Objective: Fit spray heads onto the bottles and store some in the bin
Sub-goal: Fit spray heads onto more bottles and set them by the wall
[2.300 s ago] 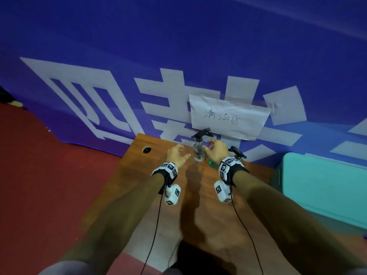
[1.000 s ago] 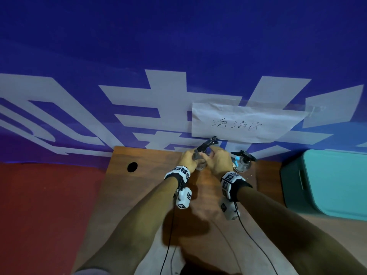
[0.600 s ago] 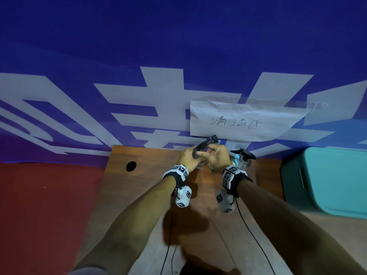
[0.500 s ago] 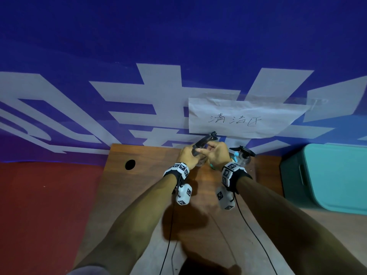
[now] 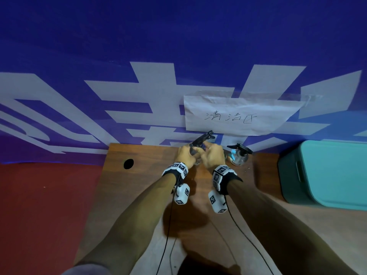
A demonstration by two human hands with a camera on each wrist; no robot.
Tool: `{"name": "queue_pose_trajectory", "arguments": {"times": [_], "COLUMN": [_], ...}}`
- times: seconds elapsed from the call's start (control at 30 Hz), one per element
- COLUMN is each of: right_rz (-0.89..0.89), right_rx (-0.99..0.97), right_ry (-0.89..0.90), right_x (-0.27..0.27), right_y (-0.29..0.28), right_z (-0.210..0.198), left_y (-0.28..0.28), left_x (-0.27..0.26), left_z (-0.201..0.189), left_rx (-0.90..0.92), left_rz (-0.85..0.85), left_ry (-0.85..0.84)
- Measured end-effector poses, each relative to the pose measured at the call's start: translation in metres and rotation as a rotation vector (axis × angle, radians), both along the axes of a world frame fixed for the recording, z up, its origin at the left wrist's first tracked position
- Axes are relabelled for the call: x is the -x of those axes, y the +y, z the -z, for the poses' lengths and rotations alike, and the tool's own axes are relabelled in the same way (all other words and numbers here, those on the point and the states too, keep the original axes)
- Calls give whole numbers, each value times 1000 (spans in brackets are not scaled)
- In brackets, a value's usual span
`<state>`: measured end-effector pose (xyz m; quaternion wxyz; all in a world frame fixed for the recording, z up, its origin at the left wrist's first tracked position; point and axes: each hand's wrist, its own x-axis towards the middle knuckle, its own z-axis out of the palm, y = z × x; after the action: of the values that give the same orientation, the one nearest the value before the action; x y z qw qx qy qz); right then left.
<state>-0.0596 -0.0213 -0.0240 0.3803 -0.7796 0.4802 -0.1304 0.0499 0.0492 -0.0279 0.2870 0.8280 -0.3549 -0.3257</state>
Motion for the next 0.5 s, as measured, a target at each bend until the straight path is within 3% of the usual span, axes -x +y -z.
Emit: {"name": "queue_pose_trajectory", "arguments": {"times": [0.13,0.27,0.37,0.5], "right_rz": [10,-41,-143,-506], "right_rx": [17,140,466,884], "right_ry": [-17,142,153,132], "right_x": [0,8,20,25], "right_y": [9,3,-6,-21], "right_z": [-5,-13,-20,-41], "left_y": [1,-1,-2,-1], "left_x": [2,-3,-2,0], "left_z": [0,-2,-1,1], "left_rx": [3,-12,4,20], "left_rz": [-25,-14,-30,-48], "left_ry": [29,68,77,78]}}
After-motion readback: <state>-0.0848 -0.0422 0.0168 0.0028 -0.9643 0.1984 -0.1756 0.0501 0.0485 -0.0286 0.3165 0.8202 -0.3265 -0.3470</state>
